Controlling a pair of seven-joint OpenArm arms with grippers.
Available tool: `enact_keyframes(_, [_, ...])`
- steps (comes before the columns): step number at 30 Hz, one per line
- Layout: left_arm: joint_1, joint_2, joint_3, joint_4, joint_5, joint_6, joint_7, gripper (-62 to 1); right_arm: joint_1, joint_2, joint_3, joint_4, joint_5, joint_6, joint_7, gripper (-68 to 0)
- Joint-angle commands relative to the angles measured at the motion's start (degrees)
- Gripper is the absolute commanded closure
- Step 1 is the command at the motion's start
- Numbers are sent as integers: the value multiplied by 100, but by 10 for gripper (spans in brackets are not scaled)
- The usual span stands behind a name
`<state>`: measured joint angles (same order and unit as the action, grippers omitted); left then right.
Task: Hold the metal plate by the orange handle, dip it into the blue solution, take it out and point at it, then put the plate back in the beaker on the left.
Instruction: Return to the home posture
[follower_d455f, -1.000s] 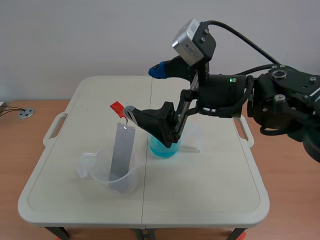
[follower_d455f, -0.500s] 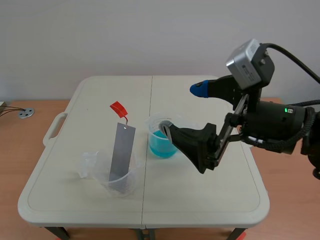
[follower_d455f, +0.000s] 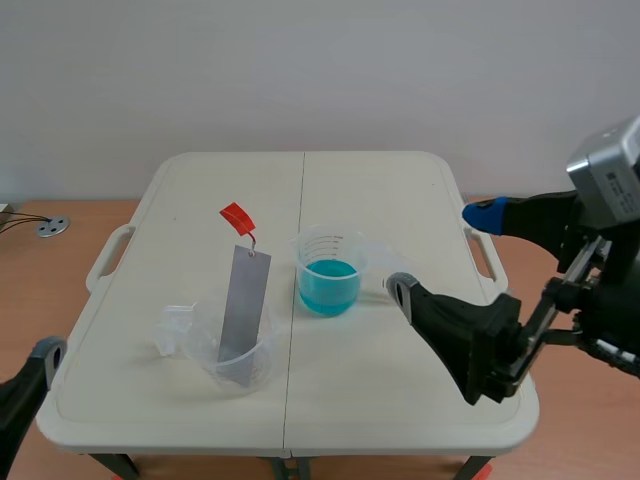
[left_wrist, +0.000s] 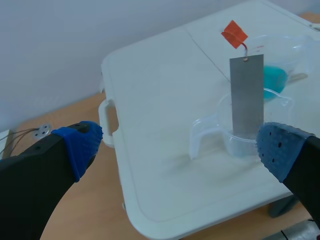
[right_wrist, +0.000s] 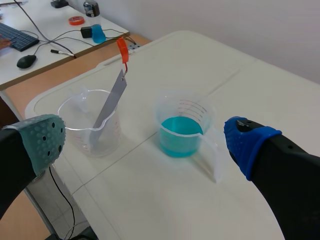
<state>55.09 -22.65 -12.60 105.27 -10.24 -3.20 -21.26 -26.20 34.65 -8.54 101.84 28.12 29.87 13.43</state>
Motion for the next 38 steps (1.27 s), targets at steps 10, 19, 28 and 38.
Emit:
enact_keyframes(10, [-133, 293, 522, 11, 417, 0, -13, -623, -734, -767, 732, 260, -457, -31, -186, -665])
enact_keyframes(19, [-166, 293, 551, 11, 413, 4, -15, -623, -743, -863, 737, 260, -562, -35, -323, -665])
enact_keyframes(28, [-166, 293, 551, 11, 411, 2, -15, -623, -741, -863, 737, 260, -562, -35, -323, -665])
enact_keyframes(38, [-166, 293, 551, 11, 411, 2, -15, -623, -741, -863, 737, 260, -562, -35, -326, -665])
